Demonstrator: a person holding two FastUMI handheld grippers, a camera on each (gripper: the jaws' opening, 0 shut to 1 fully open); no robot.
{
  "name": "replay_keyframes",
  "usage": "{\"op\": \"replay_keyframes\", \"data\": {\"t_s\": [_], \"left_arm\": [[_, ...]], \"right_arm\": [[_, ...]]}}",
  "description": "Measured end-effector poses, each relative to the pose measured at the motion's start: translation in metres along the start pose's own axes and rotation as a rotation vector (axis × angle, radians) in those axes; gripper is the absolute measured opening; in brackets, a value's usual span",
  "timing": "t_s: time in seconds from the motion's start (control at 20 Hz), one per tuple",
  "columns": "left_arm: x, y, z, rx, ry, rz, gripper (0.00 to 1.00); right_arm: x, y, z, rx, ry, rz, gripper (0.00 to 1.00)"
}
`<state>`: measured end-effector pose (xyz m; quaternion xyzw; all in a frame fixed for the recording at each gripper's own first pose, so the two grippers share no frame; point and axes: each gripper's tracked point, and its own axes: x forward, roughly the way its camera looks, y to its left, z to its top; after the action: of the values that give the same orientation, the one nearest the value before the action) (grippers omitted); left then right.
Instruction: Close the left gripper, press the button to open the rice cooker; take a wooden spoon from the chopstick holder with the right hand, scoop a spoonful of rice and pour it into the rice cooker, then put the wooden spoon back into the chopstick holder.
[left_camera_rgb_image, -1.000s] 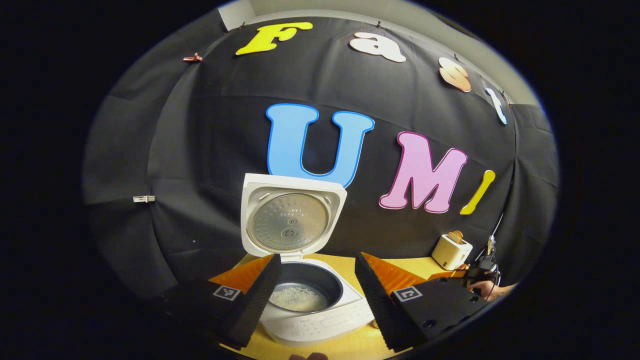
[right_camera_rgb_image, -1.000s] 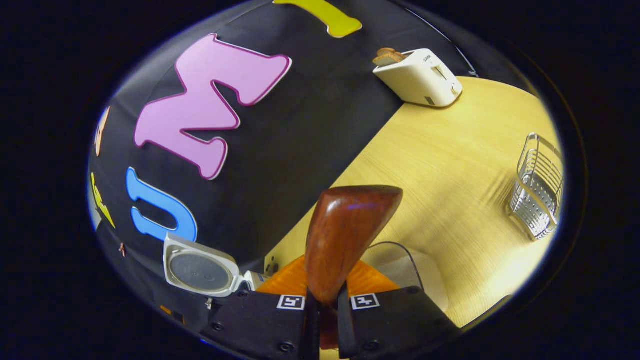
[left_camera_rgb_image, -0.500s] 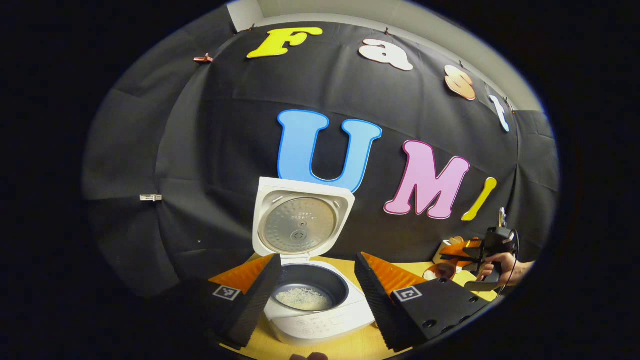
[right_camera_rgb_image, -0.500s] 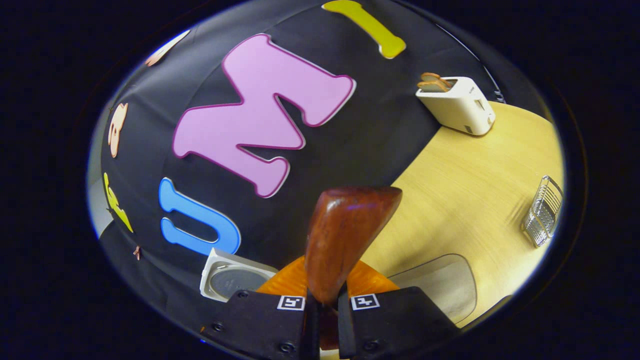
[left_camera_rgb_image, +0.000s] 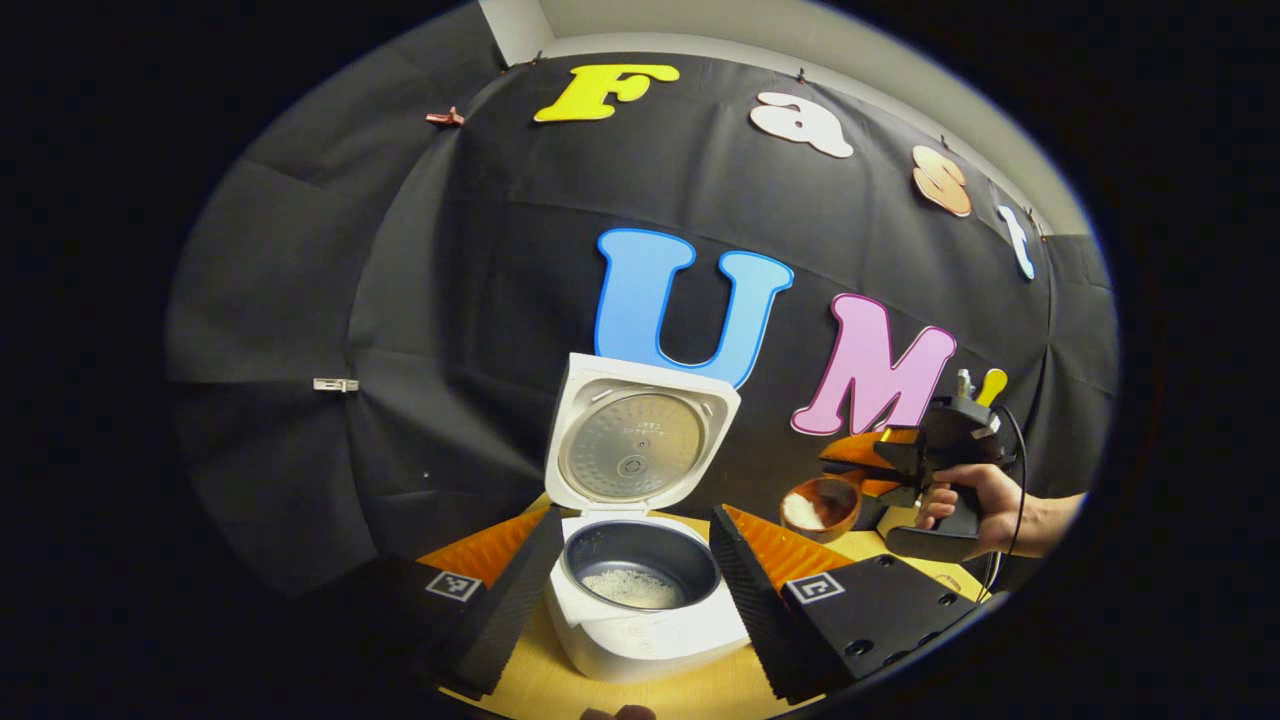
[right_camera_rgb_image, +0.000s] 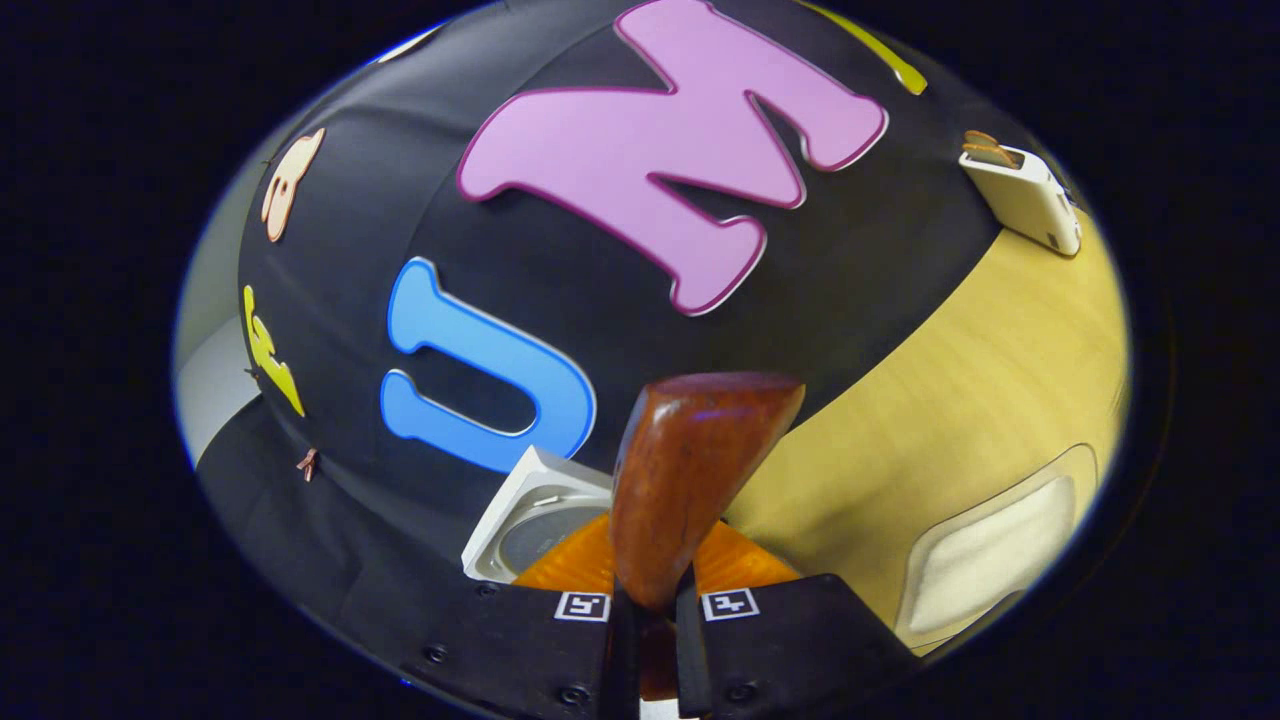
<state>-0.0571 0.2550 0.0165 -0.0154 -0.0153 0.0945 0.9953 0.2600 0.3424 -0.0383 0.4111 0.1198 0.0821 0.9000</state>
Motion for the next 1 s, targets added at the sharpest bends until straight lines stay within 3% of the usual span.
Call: {"op": "replay_keyframes", "data": {"t_s": [0.15, 0.4, 0.7, 1.0], "left_arm": [[-0.005, 0.012, 0.001, -0.015, -0.004, 0.021, 0.95], [-0.01, 0.03, -0.002, -0.029, -0.01, 0.055, 0.95], [-0.006, 0.04, -0.015, -0.046, 0.004, 0.069, 0.95], [-0.002, 0.037, -0.02, -0.059, 0.018, 0.067, 0.95]], "right_arm": [[0.026, 0.018, -0.027, -0.023, 0.023, 0.006, 0.18], [0.056, 0.026, -0.059, -0.171, 0.02, -0.012, 0.18], [0.085, 0.019, -0.084, -0.473, 0.041, -0.06, 0.18], [0.092, 0.022, -0.098, -0.708, 0.07, -0.043, 0.18]]}}
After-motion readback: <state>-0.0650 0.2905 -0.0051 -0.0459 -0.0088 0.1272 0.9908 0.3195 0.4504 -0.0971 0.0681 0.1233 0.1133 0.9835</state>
